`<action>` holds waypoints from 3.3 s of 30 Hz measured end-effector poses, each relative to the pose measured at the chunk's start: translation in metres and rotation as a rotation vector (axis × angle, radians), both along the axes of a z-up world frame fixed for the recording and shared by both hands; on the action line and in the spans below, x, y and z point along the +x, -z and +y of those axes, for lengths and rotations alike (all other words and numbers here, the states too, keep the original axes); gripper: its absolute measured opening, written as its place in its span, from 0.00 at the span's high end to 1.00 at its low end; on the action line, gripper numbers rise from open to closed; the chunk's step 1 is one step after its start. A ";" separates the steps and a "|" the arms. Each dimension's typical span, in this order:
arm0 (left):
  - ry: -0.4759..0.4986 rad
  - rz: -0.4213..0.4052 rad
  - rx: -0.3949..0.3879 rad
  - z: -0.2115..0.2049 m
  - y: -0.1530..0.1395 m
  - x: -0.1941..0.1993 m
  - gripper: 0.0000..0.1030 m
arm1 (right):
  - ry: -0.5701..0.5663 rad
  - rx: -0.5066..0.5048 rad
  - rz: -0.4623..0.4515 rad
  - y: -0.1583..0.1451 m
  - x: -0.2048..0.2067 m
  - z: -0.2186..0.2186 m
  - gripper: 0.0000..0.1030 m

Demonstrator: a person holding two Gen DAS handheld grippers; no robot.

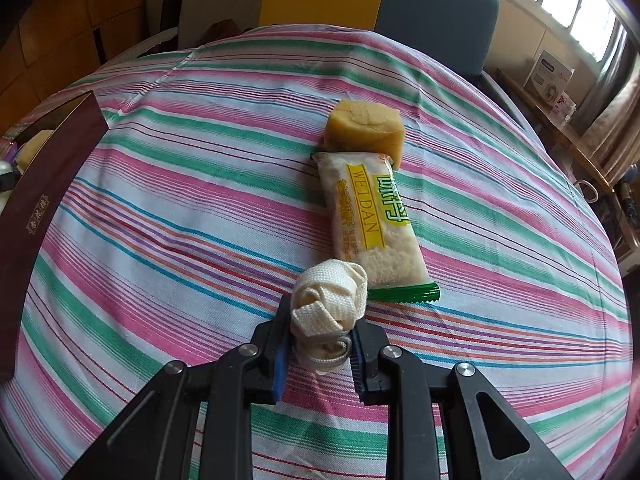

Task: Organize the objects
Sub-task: 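Open the left tool to drop the plastic bag into the tray, then lower the white knotted cloth into the tray and open the right tool, then move the right tool to the WEIDAN snack packet and grasp it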

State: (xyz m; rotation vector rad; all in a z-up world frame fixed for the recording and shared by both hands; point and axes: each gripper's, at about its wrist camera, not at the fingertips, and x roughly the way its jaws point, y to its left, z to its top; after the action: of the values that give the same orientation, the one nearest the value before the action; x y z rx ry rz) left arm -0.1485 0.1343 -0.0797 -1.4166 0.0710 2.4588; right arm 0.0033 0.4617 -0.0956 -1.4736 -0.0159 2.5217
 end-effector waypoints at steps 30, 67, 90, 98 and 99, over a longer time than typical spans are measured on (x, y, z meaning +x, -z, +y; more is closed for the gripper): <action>-0.054 0.218 -0.003 -0.087 -0.063 0.089 0.43 | -0.168 -0.112 0.140 -0.071 -0.015 -0.109 0.76; -0.035 0.155 0.030 -0.090 -0.047 0.098 0.43 | -0.205 -0.179 0.189 -0.082 -0.056 -0.163 0.23; 0.097 0.143 0.008 -0.026 -0.060 0.099 0.43 | 0.170 -0.102 0.006 0.000 -0.053 0.063 0.17; 0.197 0.155 0.024 0.019 -0.070 0.097 0.43 | 0.068 -0.065 -0.095 0.009 -0.031 0.041 0.63; 0.215 0.157 0.023 0.028 -0.071 0.097 0.43 | 0.068 -0.058 -0.107 0.010 -0.023 0.042 0.63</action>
State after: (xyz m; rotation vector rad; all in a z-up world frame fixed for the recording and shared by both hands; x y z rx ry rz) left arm -0.0515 0.1625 -0.0089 -1.1392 0.2175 2.3785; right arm -0.0194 0.5034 -0.1054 -1.6012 0.0892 2.4069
